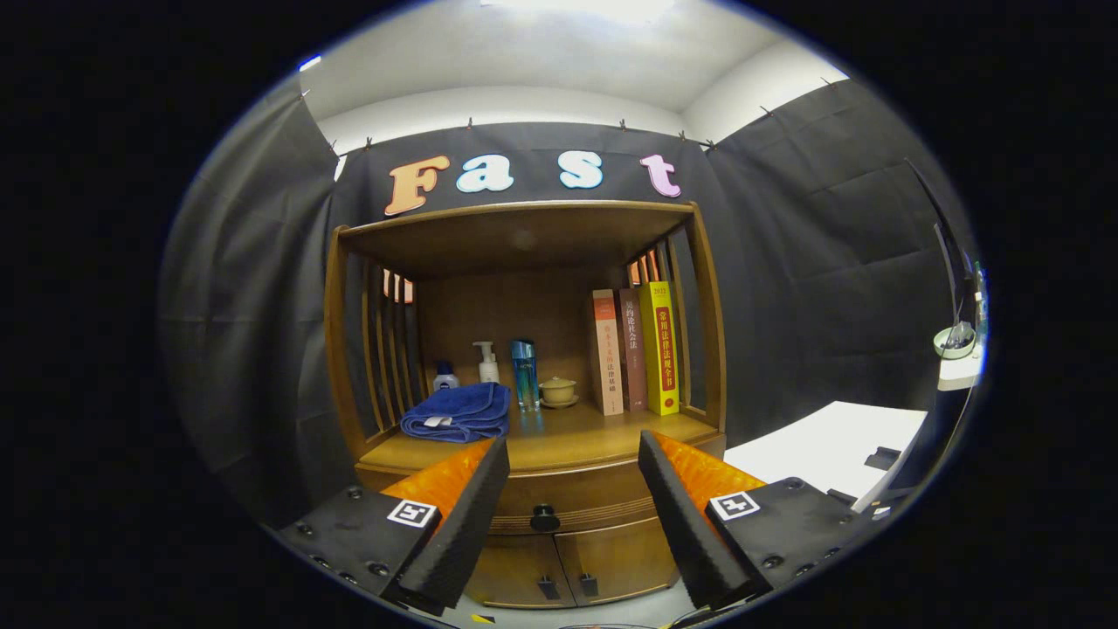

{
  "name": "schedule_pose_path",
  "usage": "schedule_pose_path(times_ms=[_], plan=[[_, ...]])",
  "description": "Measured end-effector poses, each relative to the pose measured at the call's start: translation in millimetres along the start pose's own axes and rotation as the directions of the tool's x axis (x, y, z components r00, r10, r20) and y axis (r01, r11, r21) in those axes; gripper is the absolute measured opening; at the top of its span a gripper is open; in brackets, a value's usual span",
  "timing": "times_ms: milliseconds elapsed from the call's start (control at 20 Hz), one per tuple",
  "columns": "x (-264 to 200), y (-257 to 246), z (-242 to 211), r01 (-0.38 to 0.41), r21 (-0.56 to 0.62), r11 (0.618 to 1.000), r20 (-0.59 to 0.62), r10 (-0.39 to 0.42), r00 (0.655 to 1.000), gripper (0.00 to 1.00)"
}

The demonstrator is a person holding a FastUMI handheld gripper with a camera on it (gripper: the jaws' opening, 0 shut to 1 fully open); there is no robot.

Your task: Pull open the drawer, take out the items inside it, and place them on the countertop above the cabinet.

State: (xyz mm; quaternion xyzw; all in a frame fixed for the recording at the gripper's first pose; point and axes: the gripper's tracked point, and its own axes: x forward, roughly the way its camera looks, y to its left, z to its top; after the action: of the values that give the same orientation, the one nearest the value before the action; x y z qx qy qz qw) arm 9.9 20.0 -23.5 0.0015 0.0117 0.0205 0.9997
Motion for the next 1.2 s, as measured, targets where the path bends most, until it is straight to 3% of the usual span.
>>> schedule_pose_path(times_ms=[250, 600, 750, 1200], plan=[[25, 24, -27, -0.085, -0.034, 0.996, 0.017, 0.086, 0.996, 0.98], [68, 46, -151, -0.178, -0.068, 0.982, -0.085, 0.172, 0.981, 0.99], [73, 44, -190, -0.179, -0.052, 0.982, -0.153, 0.170, 0.974, 0.99], [90, 41, -235, -0.170, -0.045, 0.984, -0.191, 0.158, 0.969, 0.99]])
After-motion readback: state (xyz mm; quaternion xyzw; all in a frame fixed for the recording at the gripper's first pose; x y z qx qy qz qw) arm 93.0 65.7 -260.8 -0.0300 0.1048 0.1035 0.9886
